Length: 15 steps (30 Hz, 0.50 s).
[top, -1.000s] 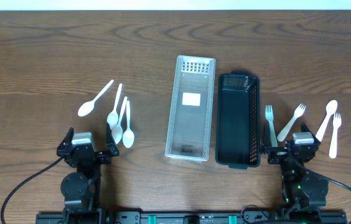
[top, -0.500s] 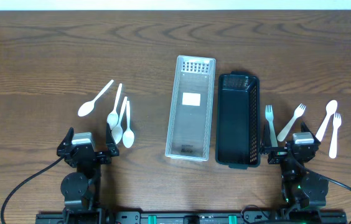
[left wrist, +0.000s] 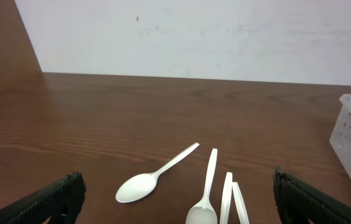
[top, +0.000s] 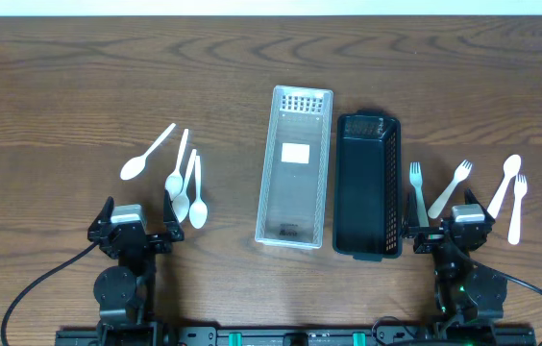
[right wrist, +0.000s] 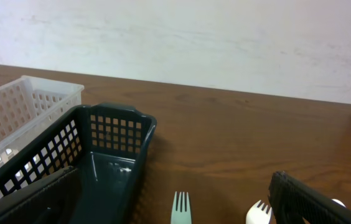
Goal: Pack container
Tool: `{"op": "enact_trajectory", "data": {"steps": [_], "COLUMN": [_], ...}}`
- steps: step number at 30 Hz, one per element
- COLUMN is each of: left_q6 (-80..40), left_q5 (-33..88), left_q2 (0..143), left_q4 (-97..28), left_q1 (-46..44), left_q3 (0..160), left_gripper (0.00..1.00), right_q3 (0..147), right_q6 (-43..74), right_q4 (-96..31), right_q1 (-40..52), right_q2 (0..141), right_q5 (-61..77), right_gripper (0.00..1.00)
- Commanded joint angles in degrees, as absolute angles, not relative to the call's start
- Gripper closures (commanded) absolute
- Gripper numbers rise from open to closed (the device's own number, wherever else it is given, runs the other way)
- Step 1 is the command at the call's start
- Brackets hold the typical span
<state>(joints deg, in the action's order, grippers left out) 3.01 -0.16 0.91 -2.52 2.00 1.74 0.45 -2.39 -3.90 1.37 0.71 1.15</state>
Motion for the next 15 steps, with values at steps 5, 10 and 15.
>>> {"op": "enact_trajectory", "data": {"steps": [5, 10, 15], "left_q6": [2.9, 3.0, -4.6], "left_q5": [-0.4, -0.8, -0.4], "left_q2": [1.0, 1.0, 1.5], "left_q4": [-4.2, -3.1, -6.7], "left_q1": [2.2, 2.2, 2.2], "left_q3": [0.2, 0.2, 3.4], "left_gripper": [0.02, 0.02, 0.02], "right_q3": [0.3, 0.3, 2.3], "right_q6": [-1.8, 5.5, 6.9], "right_q4": [-4.1, -4.1, -4.2], "right_q1": [1.4, 1.4, 1.4], "right_q2": [0.7, 2.7, 7.0], "right_q5": [2.0, 2.5, 6.8], "right_gripper": [0.01, 0.01, 0.01]}}
